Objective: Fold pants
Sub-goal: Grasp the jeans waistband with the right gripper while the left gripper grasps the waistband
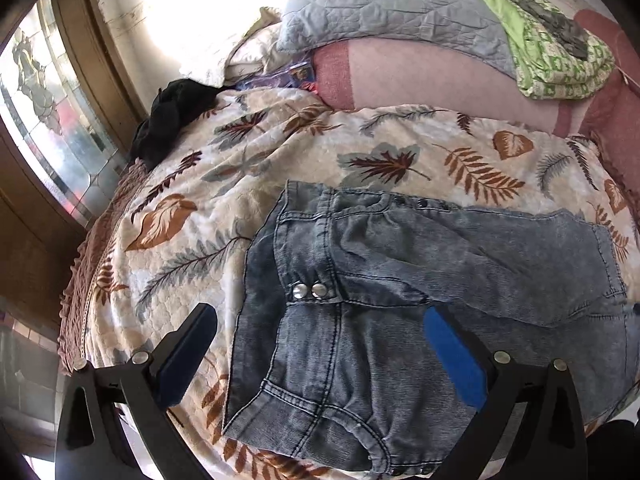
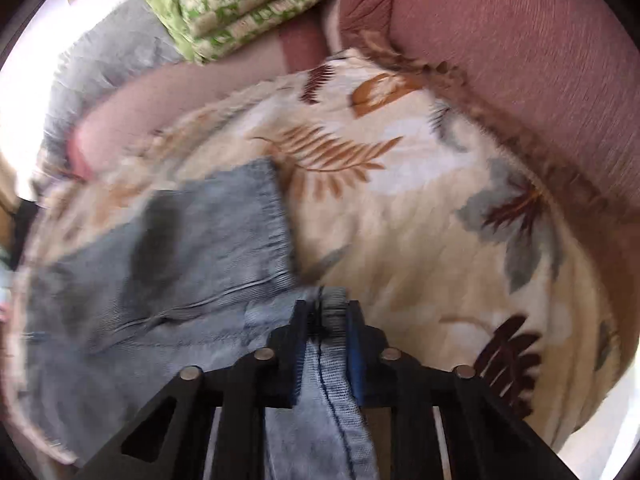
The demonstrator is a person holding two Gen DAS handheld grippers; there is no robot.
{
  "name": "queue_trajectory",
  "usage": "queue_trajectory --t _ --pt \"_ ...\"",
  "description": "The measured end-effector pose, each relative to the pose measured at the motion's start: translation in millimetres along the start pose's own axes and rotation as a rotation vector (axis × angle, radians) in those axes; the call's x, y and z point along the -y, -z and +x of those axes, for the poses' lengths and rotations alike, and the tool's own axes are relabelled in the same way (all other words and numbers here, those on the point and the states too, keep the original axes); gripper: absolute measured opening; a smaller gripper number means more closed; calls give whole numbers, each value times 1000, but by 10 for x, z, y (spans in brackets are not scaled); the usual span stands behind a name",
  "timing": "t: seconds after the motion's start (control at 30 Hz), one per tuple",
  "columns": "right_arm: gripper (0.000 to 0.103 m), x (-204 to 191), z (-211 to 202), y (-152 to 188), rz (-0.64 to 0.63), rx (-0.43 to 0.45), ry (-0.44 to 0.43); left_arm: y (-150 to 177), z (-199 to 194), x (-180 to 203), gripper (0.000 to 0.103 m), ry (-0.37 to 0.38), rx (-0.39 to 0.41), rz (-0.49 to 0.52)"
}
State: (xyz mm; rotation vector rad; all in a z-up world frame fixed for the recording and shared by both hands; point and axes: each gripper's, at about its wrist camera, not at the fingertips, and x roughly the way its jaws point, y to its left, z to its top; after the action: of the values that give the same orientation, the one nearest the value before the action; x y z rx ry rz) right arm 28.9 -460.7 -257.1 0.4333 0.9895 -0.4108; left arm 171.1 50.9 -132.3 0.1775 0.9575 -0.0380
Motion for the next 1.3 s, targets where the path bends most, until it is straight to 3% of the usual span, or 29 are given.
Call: queue_trajectory --t 0.07,0.2,0.27,0.33,0.53,0.67,0.83,1.0,1.17,1.2,1.3 --pt "21 5 227 14 15 -76 2 5 77 -74 103 -22 -11 -11" --pt "30 144 41 -95 101 -15 -41 -43 233 -287 103 -80 -30 -27" --pt "52 139 -96 -200 126 48 -92 -129 307 -432 103 -109 -24 -45" --pt "62 64 -179 -342 136 70 -123 -245 385 -577 103 -137 -15 -65" --pt "62 -381 -293 -696 138 142 -244 -694 808 -918 103 -132 -57 -137" --pt "62 -647 -234 -766 175 179 -281 -977 1178 -915 103 -95 -116 -150" --pt "62 -880 -37 -808 147 143 -298 -1210 1633 -803 103 -40 -197 -171" --pt "62 -776 97 -811 162 165 -277 -1398 1973 -711 103 16 -245 -204" --pt "62 -558 229 -830 205 157 -267 -1484 2285 -528 102 3 -296 -165" --pt "62 -529 249 -827 210 155 -264 -1485 2346 -498 98 3 -309 -157" --pt "62 -455 301 -817 223 153 -257 -1442 2507 -430 63 24 -361 -153"
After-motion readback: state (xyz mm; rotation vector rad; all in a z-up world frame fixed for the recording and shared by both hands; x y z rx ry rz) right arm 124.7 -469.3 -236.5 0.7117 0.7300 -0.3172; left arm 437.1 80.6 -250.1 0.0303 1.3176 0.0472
